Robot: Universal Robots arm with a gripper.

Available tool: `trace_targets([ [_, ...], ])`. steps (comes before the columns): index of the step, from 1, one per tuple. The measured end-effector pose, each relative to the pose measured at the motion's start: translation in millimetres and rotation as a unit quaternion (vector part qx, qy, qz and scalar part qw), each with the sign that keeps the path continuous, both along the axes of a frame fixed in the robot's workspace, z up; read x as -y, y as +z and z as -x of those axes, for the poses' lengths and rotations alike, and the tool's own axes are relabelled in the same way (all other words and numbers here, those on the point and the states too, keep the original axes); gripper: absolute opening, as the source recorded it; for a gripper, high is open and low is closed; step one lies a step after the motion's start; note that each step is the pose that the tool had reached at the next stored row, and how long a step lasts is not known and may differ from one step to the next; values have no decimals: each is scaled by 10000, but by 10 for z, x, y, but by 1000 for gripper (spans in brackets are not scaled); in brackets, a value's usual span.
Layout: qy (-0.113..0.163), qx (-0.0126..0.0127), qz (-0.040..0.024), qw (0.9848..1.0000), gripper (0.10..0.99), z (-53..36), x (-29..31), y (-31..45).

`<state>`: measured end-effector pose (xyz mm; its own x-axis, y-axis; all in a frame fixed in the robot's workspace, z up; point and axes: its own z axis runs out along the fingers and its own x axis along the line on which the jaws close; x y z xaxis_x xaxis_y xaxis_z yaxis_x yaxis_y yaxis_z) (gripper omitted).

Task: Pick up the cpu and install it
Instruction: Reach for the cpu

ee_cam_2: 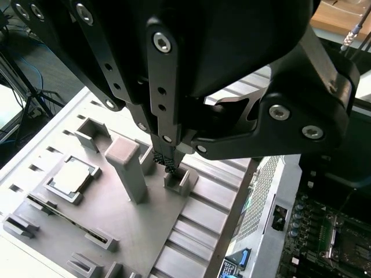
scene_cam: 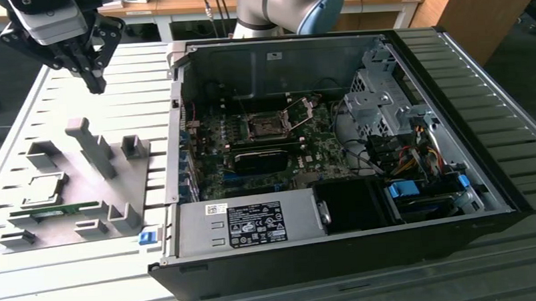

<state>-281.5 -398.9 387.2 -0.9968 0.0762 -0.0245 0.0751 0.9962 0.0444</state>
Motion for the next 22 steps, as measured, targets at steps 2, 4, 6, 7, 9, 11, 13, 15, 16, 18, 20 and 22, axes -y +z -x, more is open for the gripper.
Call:
trace_targets([
  [2,0,0,0,10000,106,8,0,0],
  [4,0,0,0,10000,106,15,0,-1],
  [6,0,0,0,10000,106,23,0,-1],
  [7,0,0,0,10000,106,27,0,-1],
  [9,0,0,0,10000,106,35,0,-2],
  [11,0,0,0,10000,106,43,0,-2],
  [13,0,0,0,10000,106,51,0,-2],
  [15,0,0,0,10000,106,59,0,-2],
  [16,-1,0,0,10000,106,63,0,-3],
  [18,0,0,0,10000,106,71,0,-3],
  [20,0,0,0,10000,106,80,0,-3],
  [22,0,0,0,10000,106,88,0,-4],
])
